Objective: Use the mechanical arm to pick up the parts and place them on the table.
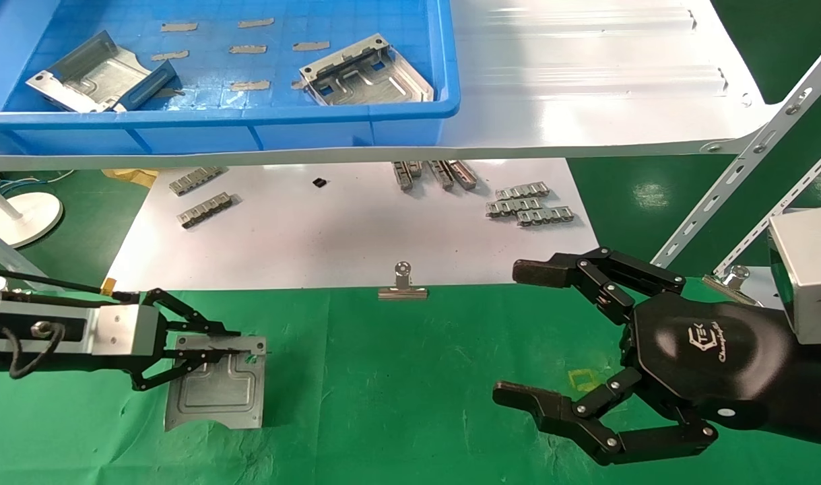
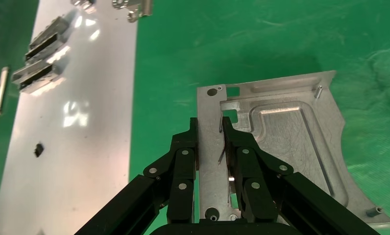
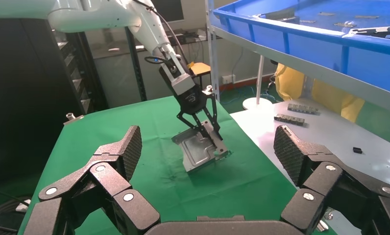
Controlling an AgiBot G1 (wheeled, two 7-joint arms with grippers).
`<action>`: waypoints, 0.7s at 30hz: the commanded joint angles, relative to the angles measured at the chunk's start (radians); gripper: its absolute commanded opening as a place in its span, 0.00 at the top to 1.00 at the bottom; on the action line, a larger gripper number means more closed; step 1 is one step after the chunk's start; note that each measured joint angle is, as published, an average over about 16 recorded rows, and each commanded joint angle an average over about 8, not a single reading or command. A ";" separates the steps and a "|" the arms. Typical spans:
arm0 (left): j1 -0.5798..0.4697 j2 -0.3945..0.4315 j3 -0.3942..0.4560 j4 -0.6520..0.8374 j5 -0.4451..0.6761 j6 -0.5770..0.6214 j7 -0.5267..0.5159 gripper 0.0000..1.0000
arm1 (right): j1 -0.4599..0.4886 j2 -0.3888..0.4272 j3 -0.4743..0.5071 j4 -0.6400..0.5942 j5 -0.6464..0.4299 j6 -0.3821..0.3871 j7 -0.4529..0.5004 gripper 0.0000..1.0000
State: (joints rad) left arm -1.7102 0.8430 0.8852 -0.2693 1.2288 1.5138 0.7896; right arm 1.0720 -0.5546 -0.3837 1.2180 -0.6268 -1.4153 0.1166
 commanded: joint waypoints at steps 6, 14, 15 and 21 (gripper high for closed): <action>-0.013 0.028 0.012 0.081 0.018 0.019 0.069 0.00 | 0.000 0.000 0.000 0.000 0.000 0.000 0.000 0.00; -0.030 0.041 -0.010 0.162 -0.021 0.052 0.062 0.00 | 0.000 0.000 0.000 0.000 0.000 0.000 0.000 0.00; -0.031 0.040 -0.018 0.173 -0.034 0.059 0.047 0.00 | 0.000 0.000 0.000 0.000 0.000 0.000 0.000 0.00; -0.027 0.034 -0.060 0.226 -0.106 0.078 -0.040 0.00 | 0.000 0.000 0.000 0.000 0.000 0.000 0.000 0.00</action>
State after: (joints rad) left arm -1.7376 0.8780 0.8335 -0.0530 1.1365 1.5883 0.7690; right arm 1.0719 -0.5545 -0.3837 1.2179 -0.6267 -1.4152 0.1166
